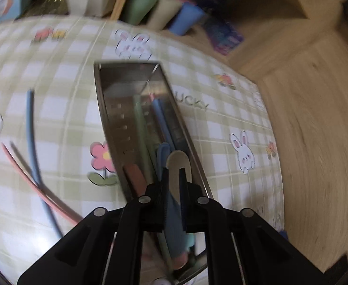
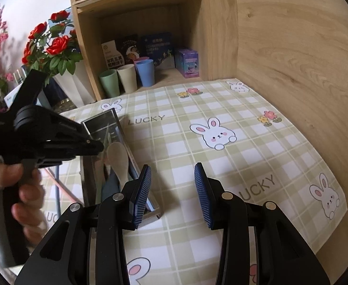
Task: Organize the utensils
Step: 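Lower the green chopstick into the tray and open the left tool, then grasp the pink chopstick with the right tool, then lift the pink chopstick with the right tool while the left tool grasps the blue chopstick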
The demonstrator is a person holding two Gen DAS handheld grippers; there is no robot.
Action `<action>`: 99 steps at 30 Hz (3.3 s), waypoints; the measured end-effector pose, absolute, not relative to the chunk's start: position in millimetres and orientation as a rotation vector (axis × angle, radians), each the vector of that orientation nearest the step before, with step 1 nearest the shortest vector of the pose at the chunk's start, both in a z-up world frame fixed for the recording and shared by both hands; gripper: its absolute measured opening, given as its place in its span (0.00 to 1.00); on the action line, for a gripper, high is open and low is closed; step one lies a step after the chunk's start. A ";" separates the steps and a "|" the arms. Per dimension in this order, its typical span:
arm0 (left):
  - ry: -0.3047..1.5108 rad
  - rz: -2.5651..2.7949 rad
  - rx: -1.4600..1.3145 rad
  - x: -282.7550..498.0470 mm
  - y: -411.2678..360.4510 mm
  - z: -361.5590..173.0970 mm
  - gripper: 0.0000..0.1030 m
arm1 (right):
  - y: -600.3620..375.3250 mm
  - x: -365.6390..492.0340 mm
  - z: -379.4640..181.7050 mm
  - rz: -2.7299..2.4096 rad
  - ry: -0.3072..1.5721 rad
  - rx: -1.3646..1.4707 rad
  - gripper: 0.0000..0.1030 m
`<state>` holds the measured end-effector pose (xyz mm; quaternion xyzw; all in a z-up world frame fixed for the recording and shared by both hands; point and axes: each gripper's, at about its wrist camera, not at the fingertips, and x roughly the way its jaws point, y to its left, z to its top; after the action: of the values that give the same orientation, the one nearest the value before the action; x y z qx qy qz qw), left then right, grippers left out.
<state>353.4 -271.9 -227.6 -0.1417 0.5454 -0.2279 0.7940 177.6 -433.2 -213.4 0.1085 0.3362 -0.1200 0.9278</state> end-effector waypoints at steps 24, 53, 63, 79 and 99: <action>0.999 -0.314 -0.074 284.9 -66.1 -222.2 0.19 | -323.3 228.5 -215.8 0.138 0.781 0.027 0.37; 0.858 -0.215 -0.187 244.7 12.6 -229.6 0.32 | -254.3 308.8 -280.6 0.276 1.201 -0.154 0.21; 0.895 -0.221 -0.188 241.3 8.0 -239.6 0.33 | -257.5 287.0 -283.0 0.267 1.107 0.003 0.06; 0.974 -0.290 -0.097 257.8 -55.7 -236.7 0.34 | -308.0 222.2 -235.9 0.182 0.779 0.306 0.06; 1.091 -0.210 -0.062 357.1 -173.9 -268.2 0.33 | -409.8 192.3 -230.4 0.055 0.629 0.468 0.06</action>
<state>357.1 -173.9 -268.2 -0.0294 0.5176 -0.0995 0.8493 192.3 -409.8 -230.4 0.2281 0.3066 0.0268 0.9237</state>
